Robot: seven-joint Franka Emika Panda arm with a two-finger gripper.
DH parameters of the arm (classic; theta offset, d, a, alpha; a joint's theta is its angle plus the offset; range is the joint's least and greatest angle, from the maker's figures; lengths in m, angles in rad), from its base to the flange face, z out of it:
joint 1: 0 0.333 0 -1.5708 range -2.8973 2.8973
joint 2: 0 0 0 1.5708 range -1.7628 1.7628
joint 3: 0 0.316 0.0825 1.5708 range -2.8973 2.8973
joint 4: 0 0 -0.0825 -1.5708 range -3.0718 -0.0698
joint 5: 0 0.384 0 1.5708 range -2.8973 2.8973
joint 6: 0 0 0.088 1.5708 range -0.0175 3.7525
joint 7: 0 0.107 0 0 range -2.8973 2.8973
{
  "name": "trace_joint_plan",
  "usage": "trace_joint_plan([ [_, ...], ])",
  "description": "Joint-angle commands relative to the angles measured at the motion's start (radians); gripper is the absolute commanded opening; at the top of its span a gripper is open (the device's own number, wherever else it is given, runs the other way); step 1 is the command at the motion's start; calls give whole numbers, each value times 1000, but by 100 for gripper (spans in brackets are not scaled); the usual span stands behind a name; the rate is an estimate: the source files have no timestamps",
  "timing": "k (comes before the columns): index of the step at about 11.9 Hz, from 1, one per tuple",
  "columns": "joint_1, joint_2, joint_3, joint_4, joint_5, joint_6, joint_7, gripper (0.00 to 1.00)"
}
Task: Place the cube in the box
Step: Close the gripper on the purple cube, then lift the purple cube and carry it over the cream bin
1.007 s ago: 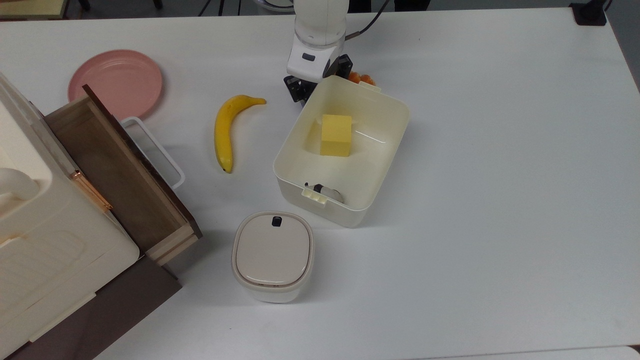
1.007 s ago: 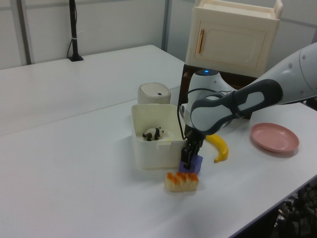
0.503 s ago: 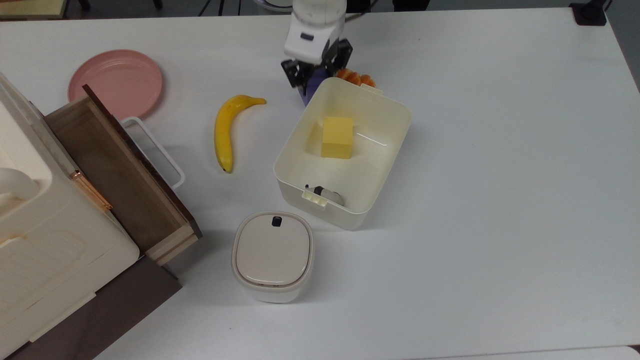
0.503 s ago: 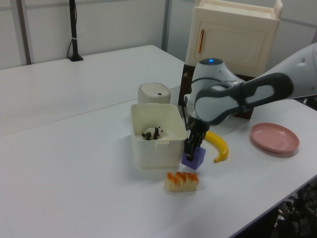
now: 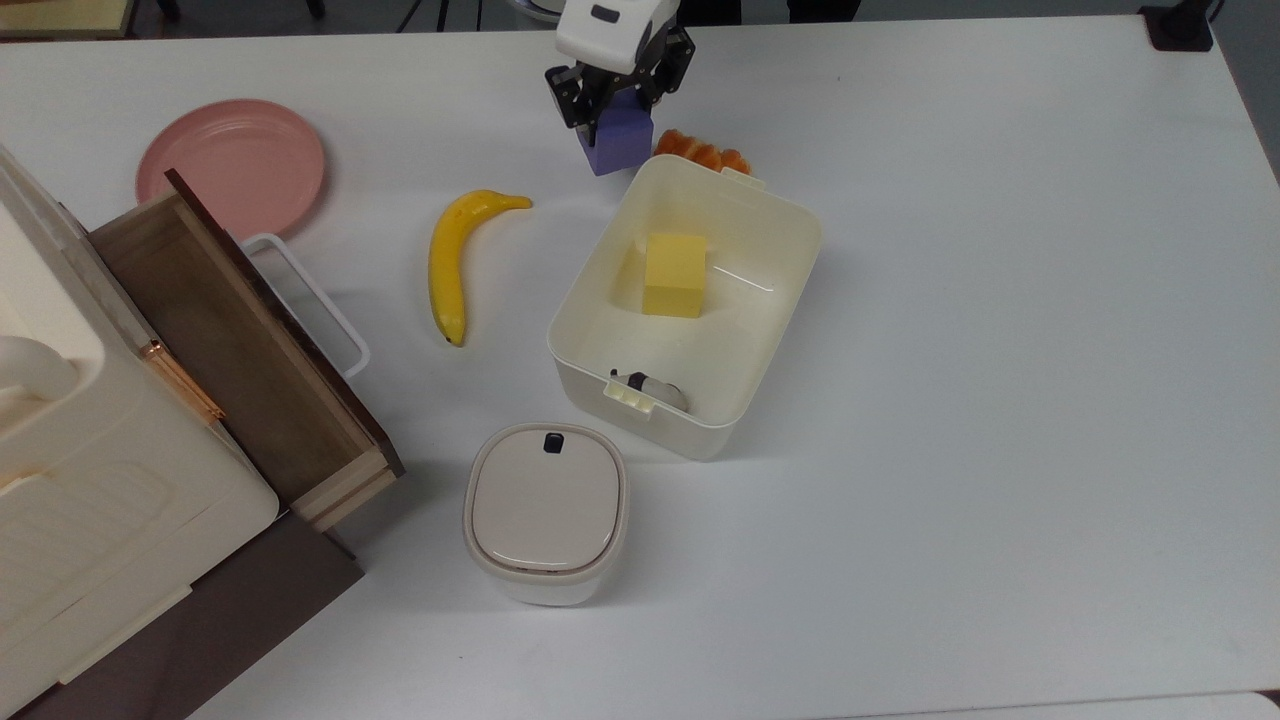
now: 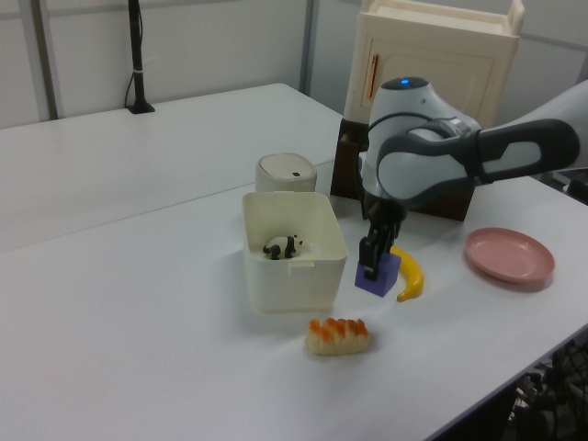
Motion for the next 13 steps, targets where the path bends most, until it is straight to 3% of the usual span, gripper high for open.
trace_joint_plan([
  [1, -19, -7, -6, 71, -9, -18, 29, 31],
  [7, -36, 18, -12, 203, -4, -18, 31, 31],
  [11, -34, 187, 2, 394, -3, -20, 97, 31],
  [13, -40, 270, 40, 483, -4, -20, 118, 31],
])
